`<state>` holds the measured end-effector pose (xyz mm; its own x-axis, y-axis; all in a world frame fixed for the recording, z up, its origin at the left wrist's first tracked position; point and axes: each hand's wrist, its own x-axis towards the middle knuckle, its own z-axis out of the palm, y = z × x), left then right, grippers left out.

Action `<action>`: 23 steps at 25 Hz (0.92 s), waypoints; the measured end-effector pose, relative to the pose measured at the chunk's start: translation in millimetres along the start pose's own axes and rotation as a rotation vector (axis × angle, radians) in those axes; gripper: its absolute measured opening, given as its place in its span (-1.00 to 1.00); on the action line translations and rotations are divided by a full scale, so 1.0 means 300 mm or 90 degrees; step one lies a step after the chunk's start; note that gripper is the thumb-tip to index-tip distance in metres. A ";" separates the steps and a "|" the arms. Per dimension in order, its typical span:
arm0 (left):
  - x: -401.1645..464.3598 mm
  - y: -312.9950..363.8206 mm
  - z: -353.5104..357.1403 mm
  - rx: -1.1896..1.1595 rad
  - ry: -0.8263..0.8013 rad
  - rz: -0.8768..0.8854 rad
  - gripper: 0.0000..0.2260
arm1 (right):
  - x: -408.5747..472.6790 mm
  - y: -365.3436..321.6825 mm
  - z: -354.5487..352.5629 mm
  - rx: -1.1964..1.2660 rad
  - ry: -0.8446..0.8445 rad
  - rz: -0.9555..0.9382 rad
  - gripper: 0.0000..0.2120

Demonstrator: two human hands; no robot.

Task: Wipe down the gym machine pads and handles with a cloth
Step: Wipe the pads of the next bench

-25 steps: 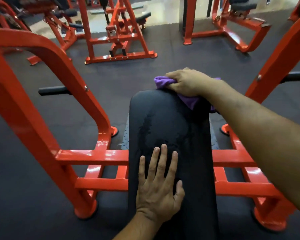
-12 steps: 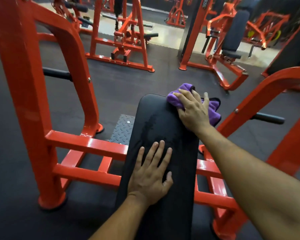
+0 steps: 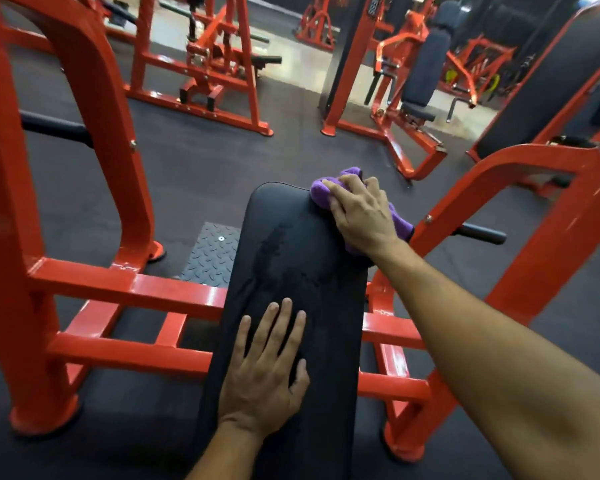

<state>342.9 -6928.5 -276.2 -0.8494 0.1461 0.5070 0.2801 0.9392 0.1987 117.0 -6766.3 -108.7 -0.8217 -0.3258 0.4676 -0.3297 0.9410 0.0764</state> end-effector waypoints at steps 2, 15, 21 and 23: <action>-0.001 -0.006 0.002 0.001 0.010 -0.003 -0.32 | -0.055 -0.010 0.002 0.009 0.010 -0.009 -0.61; 0.000 -0.006 0.004 0.007 0.021 0.002 -0.34 | -0.439 -0.143 0.029 0.063 0.120 0.089 -0.69; -0.001 -0.006 0.010 0.008 0.014 0.005 -0.35 | -0.002 -0.041 0.017 0.023 0.074 0.203 -0.73; 0.005 -0.004 0.009 0.011 0.009 0.005 -0.35 | -0.036 -0.044 0.023 0.023 0.096 0.193 -0.72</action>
<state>340.1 -6928.6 -277.9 -0.8408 0.1485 0.5206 0.2784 0.9433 0.1807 126.9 -6775.9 -120.9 -0.8077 -0.0126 0.5894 -0.0995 0.9883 -0.1152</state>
